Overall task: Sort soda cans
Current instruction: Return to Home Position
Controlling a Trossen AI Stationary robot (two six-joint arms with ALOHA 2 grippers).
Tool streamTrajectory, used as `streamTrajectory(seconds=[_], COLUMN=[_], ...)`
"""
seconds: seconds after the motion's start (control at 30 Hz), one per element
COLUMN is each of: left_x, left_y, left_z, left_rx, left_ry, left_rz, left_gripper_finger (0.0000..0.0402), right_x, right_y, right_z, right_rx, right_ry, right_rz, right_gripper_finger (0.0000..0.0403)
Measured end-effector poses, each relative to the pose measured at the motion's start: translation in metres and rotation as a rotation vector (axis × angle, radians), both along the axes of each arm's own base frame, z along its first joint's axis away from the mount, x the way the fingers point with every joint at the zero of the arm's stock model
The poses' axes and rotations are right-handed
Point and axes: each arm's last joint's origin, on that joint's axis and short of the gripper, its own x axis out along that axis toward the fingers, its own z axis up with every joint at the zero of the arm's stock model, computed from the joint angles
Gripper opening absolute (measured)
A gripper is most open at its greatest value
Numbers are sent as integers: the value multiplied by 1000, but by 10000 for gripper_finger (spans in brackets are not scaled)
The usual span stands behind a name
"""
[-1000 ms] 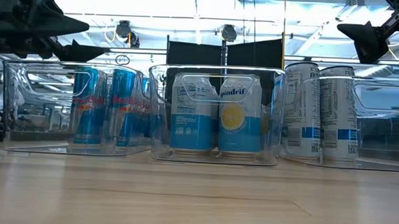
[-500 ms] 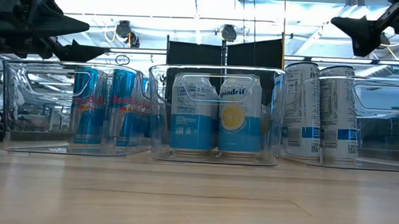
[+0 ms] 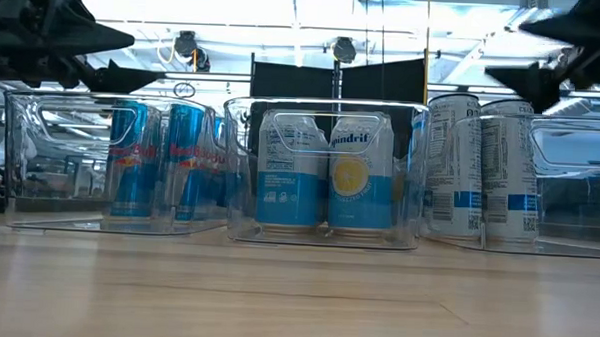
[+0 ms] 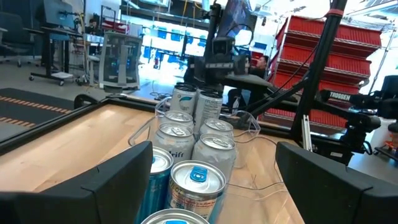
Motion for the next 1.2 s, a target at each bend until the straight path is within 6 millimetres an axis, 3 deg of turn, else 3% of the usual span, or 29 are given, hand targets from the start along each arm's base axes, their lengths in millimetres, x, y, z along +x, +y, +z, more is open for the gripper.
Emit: streamTrajectory(seconds=[0.17,0.67,1.0,1.2], left_x=[0,0,0,0], left_y=[0,0,0,0], left_z=[0,0,0,0], left_rx=[0,-1,-1,-1], left_ry=[2,5,5,5], left_rz=[1,0,-1,-1], left_gripper_finger=[350,350,350,350], right_x=[6,6,6,6], right_y=[-1,-3,-2,-2], right_z=[-23,-23,-23,-23], right_rx=[41,14,-152,-120], right_ry=[72,77,98,97], right_rz=[-24,-38,-57,-53], right_gripper_finger=[354,354,354,354])
